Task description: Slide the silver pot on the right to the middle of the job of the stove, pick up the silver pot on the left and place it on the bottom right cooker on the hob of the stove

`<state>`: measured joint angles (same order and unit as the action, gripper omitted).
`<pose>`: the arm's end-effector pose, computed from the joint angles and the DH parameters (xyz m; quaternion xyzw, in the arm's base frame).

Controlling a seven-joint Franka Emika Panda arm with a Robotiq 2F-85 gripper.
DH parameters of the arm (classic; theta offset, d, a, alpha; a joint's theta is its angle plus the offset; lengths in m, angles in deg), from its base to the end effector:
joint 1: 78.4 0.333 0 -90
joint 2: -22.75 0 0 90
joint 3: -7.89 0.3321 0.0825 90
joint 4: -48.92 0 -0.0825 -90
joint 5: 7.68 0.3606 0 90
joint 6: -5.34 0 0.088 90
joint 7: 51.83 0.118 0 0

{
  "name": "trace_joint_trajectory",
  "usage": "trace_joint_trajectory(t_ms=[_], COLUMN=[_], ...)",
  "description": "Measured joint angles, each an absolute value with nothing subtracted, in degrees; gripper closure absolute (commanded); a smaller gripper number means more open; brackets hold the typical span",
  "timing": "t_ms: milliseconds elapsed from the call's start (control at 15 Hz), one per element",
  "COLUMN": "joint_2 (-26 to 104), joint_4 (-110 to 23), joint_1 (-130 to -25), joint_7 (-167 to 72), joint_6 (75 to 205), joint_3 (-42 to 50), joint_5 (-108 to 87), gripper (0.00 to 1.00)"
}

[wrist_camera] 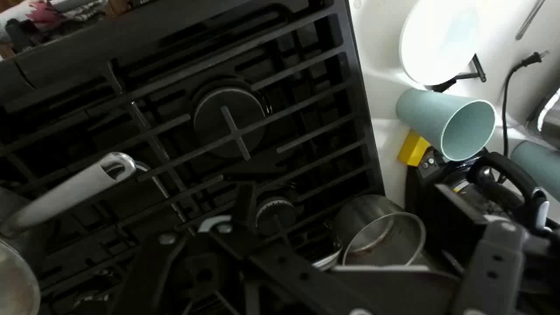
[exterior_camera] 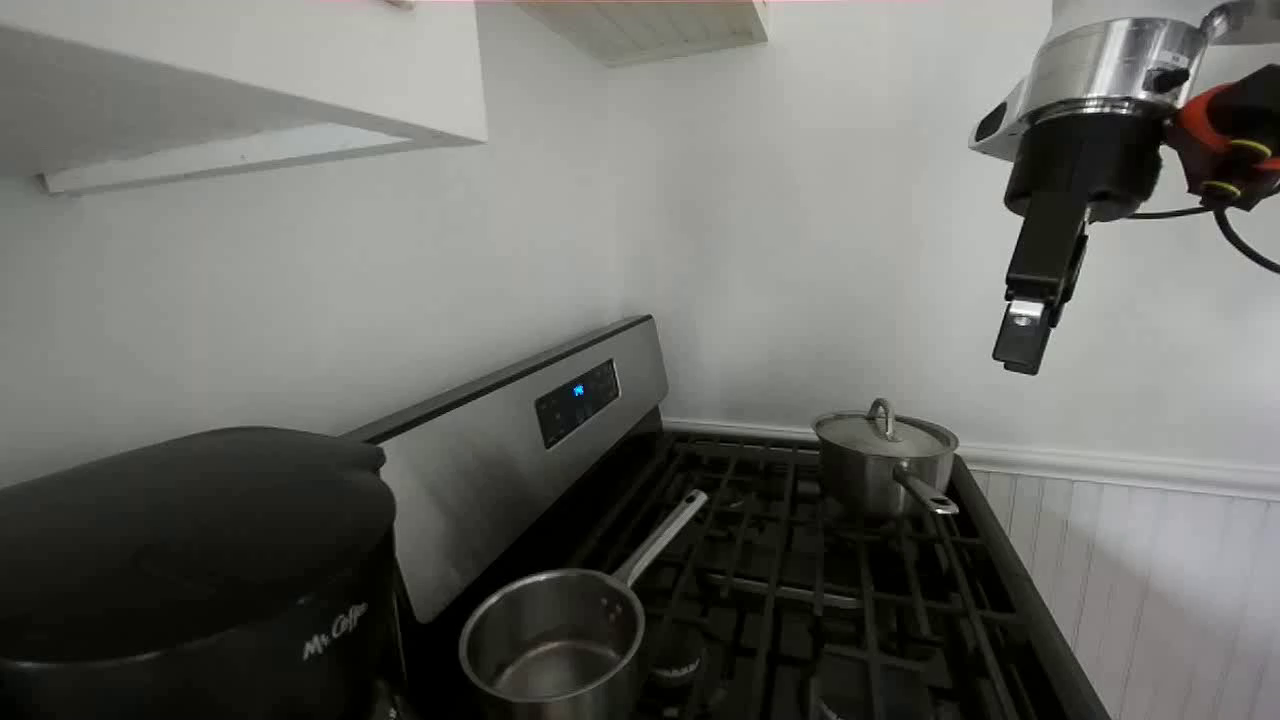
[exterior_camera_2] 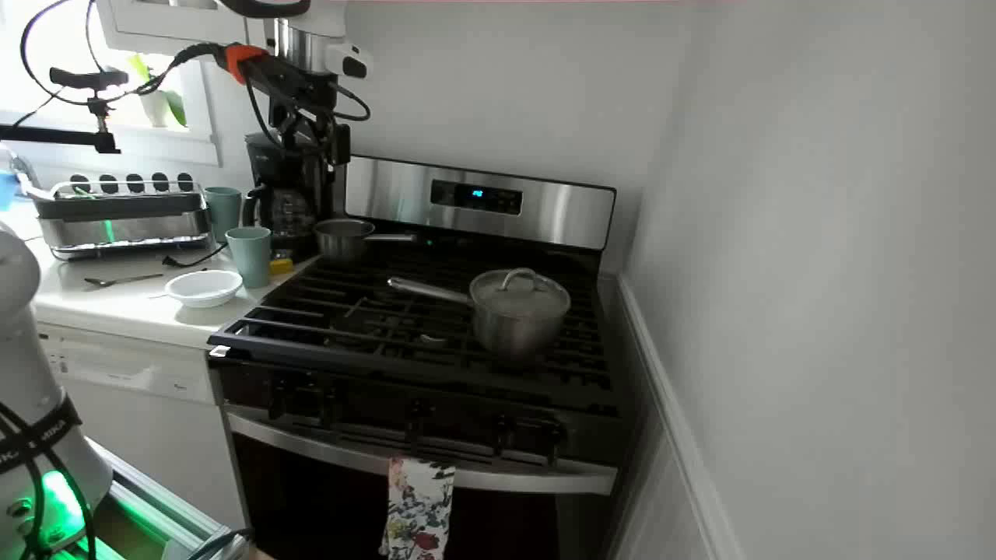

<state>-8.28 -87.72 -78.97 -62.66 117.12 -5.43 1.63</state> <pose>0.3613 -0.0885 0.5313 -0.9889 0.0397 -0.0720 0.1240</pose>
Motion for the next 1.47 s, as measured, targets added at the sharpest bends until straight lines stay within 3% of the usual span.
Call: trace_joint_trajectory(t_ms=[533,1067,1467], joint_2=[-7.6,3.7,12.0], joint_4=[-87.7,-88.2,-86.2], joint_1=[-80.1,-90.7,-92.9], joint_7=[-61.8,-53.8,-39.4], joint_6=[115.7,114.0,122.8], joint_3=[-5.3,-6.4,-6.3], joint_5=[1.5,-2.9,-4.6], gripper=[0.0,0.0,0.0])
